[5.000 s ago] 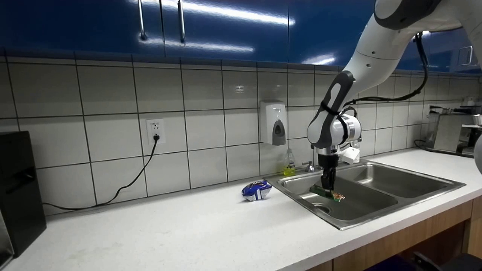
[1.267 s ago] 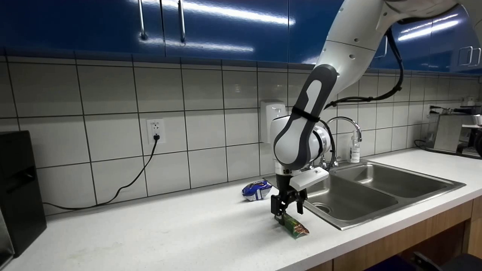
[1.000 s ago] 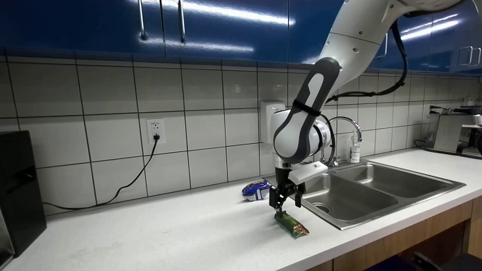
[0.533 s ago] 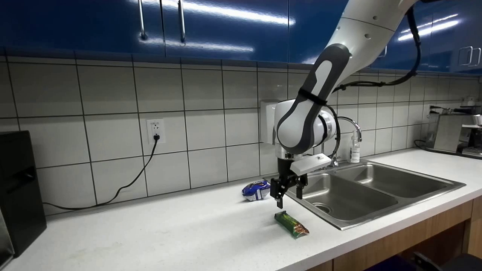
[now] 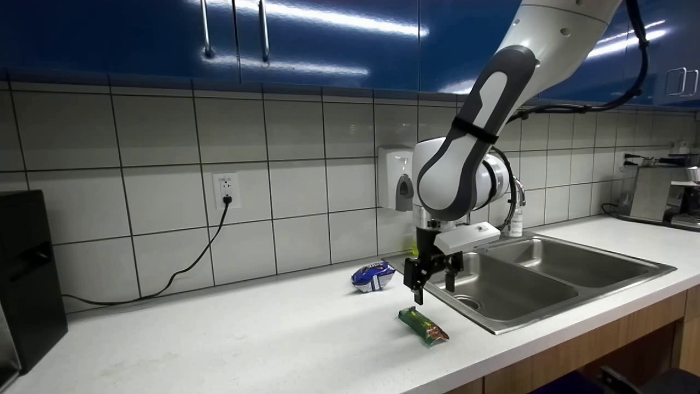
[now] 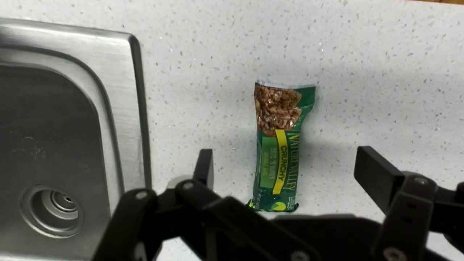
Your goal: Remove the green packet from the sink and put it on the left side of the counter
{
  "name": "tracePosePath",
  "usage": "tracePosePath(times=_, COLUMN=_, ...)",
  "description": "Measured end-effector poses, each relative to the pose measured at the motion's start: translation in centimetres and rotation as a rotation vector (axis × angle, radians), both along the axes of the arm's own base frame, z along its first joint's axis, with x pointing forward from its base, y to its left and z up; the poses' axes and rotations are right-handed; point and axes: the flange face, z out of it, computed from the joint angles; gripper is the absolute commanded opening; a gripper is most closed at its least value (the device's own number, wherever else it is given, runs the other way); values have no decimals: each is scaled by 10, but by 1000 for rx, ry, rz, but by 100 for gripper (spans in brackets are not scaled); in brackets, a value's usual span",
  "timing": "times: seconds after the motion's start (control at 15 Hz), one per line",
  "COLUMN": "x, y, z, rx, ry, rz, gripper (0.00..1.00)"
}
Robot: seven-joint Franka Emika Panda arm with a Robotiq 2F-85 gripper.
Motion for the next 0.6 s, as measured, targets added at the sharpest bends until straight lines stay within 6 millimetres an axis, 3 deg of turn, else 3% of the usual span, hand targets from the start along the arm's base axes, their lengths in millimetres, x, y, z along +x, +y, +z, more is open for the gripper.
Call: tracePosePath(times=0.6, x=-34, y=-7, z=-1, rx=-2, ry=18, rz=-73, gripper=100)
